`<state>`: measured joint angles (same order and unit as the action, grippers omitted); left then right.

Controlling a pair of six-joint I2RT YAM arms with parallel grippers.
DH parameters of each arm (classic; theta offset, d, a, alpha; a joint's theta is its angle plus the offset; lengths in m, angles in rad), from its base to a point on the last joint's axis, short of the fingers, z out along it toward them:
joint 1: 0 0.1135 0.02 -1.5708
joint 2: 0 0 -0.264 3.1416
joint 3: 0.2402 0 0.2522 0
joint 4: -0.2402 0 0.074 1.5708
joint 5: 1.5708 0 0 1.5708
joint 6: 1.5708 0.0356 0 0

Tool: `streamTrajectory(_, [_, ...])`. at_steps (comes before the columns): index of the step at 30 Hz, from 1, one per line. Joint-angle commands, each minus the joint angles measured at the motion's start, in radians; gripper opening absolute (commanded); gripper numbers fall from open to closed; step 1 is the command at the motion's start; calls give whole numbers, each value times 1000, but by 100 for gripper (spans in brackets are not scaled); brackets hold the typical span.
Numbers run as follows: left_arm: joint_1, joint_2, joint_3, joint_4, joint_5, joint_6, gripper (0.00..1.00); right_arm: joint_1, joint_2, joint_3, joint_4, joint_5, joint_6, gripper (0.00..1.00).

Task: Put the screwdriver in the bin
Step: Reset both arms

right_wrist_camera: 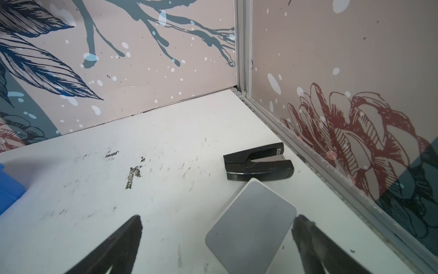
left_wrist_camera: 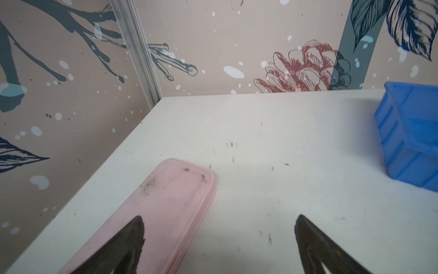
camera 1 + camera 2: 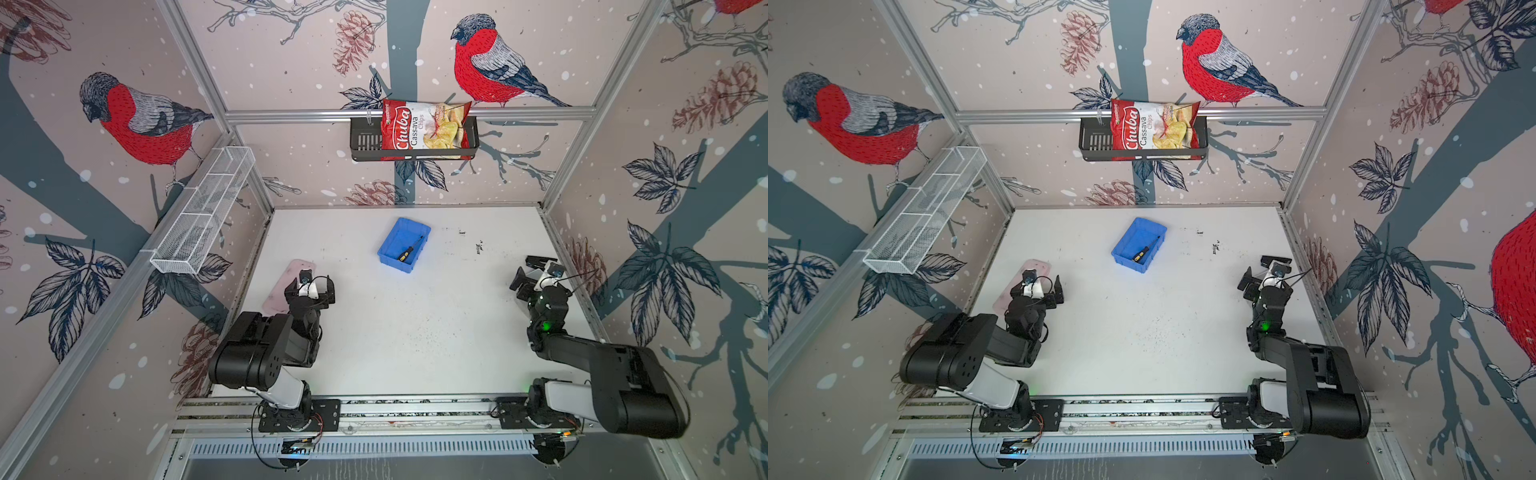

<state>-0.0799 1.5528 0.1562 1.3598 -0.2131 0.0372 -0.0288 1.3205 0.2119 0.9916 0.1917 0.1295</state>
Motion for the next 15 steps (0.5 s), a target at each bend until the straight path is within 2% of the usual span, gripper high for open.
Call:
streamTrajectory(1, [5, 18, 41, 39, -19, -13, 97, -7, 76, 0, 159, -69, 5, 100])
streamTrajectory(3, [13, 5, 83, -64, -26, -35, 97, -3, 156, -8, 242, -85, -4, 100])
streamTrajectory(5, [26, 9, 77, -47, -5, -42, 97, 8, 196, -20, 319, -88, -24, 100])
streamTrajectory(8, [28, 8, 78, -48, -3, -43, 97, 7, 165, 12, 208, -83, -18, 100])
streamTrajectory(10, [27, 9, 76, -44, -4, -42, 97, 12, 183, 1, 256, -78, -24, 100])
streamTrajectory(15, [28, 8, 73, -40, -5, -40, 97, 32, 177, 24, 198, -34, -31, 100])
